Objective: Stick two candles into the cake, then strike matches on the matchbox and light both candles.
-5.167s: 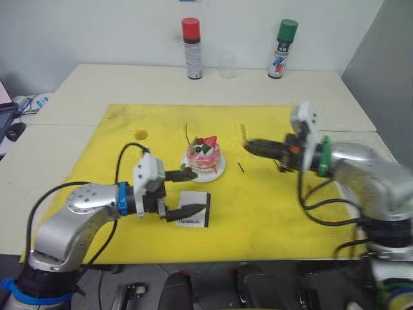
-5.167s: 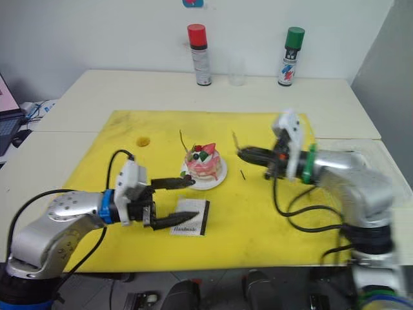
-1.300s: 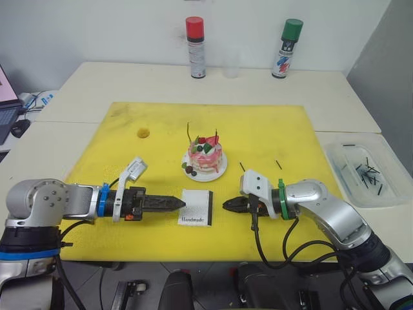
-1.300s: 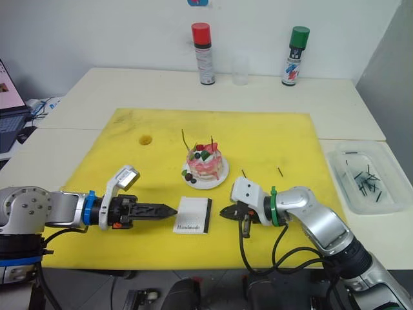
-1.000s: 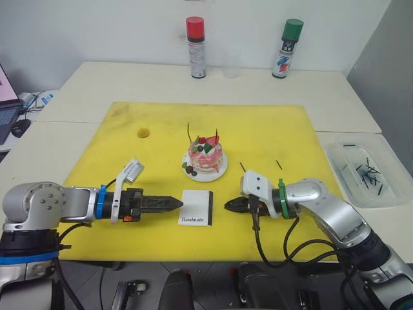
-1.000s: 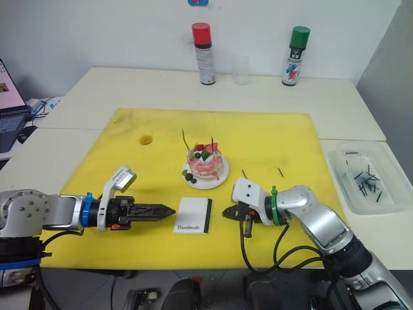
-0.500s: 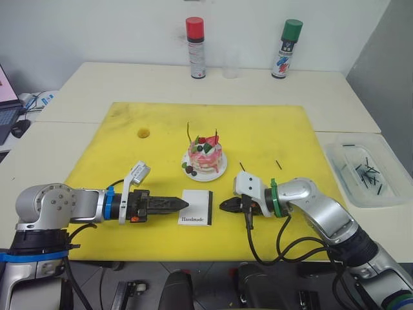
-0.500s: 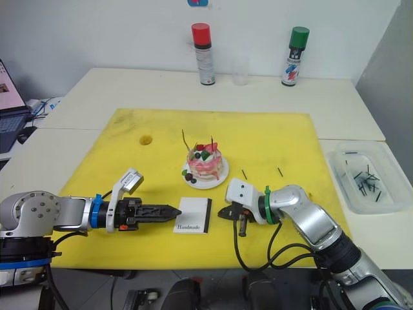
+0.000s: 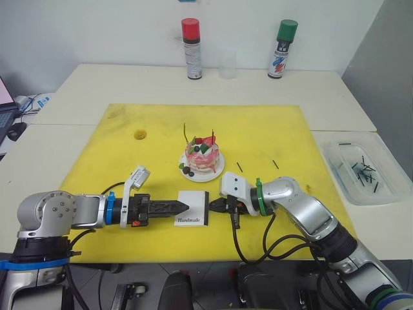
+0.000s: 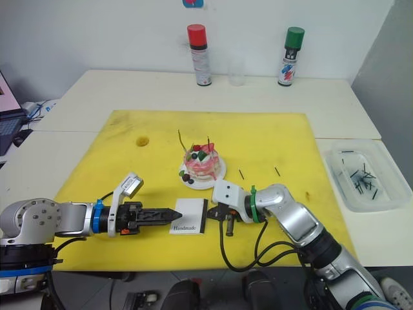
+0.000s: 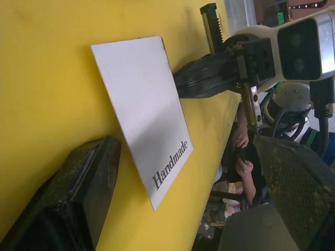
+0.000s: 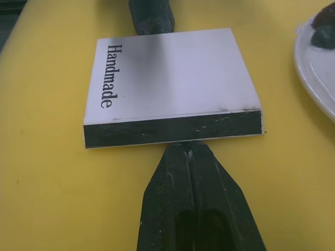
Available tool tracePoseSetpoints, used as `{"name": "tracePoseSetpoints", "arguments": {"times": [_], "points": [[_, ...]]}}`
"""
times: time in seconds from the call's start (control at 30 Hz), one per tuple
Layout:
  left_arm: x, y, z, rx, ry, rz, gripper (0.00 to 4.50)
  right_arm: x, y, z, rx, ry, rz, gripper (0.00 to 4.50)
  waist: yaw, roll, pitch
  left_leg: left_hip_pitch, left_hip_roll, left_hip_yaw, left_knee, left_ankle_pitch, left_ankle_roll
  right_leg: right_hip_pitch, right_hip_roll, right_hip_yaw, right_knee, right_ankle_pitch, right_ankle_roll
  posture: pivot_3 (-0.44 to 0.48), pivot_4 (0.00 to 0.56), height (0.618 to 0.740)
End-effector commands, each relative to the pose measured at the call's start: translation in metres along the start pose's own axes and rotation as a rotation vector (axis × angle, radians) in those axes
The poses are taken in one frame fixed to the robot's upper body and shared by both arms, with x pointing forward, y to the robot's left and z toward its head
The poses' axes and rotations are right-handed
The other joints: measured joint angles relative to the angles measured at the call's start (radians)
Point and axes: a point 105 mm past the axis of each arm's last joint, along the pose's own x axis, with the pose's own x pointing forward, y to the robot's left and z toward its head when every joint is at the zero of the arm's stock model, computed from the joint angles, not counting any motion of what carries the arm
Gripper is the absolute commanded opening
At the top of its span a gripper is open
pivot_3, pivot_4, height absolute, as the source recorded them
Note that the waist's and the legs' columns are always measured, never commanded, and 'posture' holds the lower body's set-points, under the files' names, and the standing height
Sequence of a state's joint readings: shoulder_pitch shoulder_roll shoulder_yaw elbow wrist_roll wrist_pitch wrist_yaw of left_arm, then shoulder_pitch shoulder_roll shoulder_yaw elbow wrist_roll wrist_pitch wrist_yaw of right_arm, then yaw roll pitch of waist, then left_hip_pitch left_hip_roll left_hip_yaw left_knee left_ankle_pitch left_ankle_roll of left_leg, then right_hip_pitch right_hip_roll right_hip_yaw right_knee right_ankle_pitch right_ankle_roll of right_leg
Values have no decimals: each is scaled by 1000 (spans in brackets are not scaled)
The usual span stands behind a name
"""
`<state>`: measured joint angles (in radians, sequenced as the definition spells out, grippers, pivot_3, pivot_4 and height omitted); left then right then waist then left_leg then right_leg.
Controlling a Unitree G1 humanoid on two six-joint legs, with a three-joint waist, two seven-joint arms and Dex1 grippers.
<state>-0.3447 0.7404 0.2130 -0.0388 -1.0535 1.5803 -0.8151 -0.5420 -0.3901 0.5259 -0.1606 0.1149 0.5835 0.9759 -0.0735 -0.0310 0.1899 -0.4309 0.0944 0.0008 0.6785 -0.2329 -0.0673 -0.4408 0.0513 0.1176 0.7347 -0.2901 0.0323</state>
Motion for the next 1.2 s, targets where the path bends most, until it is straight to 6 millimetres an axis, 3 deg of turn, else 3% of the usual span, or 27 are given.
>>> {"name": "tracePoseSetpoints", "arguments": {"times": [0.03,0.53,0.63,0.9,1.03,1.2], "points": [[9,1,-12,-20,40,-8,4500,9,7,14,-41,-35,41,27,0,0,0,0,0,0,0,0,0,0,0,0,0,0,0,0,150,684],[15,6,-20,-12,45,20,4500,14,5,19,-31,-49,28,27,2,0,0,0,-1,0,0,0,0,0,0,0,-1,0,0,0,150,684],[17,11,-22,9,38,48,3932,13,3,21,-14,-58,10,0,3,0,0,0,-1,0,0,0,0,0,-1,0,-1,0,0,0,150,684],[12,19,-6,108,-47,109,1459,1,-12,28,48,-87,-73,0,14,0,0,0,-1,0,0,0,0,0,-1,0,-1,0,0,0,150,684],[10,7,2,143,-56,77,157,-6,-15,30,49,-92,-93,0,17,0,0,0,-1,0,0,0,0,0,-1,0,-1,-1,-1,0,150,684],[11,-25,8,132,-40,-68,33,-26,-18,38,43,-105,-117,0,16,0,0,-1,-1,0,0,0,0,-1,-1,0,-1,0,0,0,150,684]]}}
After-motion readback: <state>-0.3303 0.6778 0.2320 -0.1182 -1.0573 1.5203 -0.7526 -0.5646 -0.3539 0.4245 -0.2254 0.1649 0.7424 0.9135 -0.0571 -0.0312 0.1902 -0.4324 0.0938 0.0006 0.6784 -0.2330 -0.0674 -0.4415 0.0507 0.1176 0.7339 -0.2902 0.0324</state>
